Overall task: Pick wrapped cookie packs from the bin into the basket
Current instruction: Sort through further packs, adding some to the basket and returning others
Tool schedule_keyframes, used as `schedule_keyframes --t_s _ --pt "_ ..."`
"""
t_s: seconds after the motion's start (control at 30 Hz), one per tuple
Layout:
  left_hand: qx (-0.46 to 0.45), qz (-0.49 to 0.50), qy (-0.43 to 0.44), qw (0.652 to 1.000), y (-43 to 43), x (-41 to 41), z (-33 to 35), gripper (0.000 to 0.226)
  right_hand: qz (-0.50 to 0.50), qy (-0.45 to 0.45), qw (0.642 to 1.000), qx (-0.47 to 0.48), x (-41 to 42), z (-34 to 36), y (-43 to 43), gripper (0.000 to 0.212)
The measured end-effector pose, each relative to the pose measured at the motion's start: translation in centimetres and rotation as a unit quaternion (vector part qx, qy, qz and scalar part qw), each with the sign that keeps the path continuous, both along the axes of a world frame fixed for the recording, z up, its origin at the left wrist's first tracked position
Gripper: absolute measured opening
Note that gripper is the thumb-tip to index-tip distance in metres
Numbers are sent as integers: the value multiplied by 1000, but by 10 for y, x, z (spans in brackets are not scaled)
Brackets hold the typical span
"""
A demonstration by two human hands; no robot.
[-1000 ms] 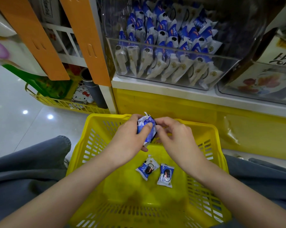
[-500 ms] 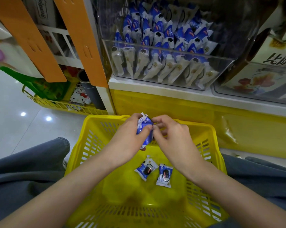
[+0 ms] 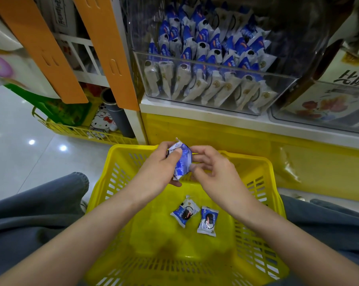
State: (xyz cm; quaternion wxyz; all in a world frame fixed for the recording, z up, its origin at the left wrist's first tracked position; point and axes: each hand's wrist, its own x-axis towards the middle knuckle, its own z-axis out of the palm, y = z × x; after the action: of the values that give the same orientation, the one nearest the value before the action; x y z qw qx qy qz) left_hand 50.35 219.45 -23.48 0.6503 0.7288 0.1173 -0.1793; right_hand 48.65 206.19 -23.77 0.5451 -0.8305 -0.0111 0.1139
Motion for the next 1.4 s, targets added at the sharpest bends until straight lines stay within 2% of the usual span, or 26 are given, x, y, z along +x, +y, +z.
schedule_keyframes --t_s 0.1,0.17,0.23,0.3,0.37,0.43,0.5,0.63,0.73,0.9,1.03,1.1,1.23,1.33,1.4 --pt "-72 53 38 995 0 1 4 14 76 -15 997 15 -7 0 3 51" --pt "-147 59 81 984 1 1 8 25 116 -41 992 -8 -10 -2 4 61" --pt "-205 35 108 972 2 0 14 38 104 -84 990 -54 -9 -1 4 61" --pt "-199 5 112 974 2 0 19 43 60 -130 987 -76 -4 3 2 47" --pt "-132 6 99 986 0 1 24 41 28 -134 988 -68 3 9 0 34" --pt "-34 26 50 998 1 1 26 38 10 -97 994 -40 9 16 -2 24" --pt "3 43 -11 999 6 1 27 42 14 -49 999 0 13 23 -3 13" --pt "-44 38 -69 996 11 5 36 17 -8 8 996 92 21 33 -6 8" --pt "-90 68 -60 992 9 6 39 14 -56 41 986 150 26 39 -8 12" --pt "-168 109 -72 977 3 4 48 16 -73 54 978 188 26 54 -7 26" --pt "-68 99 -177 977 1 12 67 11 -56 9 983 174 29 78 -9 34" --pt "-18 79 -245 966 2 21 83 18 -46 -37 988 144 37 94 -13 40" --pt "99 -22 -381 919 10 44 111 27 9 -128 992 21 60 129 -23 35" --pt "132 -55 -402 905 9 61 123 32 90 -146 981 -94 74 146 -28 28" --pt "186 -60 -419 887 7 70 126 34 63 -171 971 -153 91 152 -32 27"
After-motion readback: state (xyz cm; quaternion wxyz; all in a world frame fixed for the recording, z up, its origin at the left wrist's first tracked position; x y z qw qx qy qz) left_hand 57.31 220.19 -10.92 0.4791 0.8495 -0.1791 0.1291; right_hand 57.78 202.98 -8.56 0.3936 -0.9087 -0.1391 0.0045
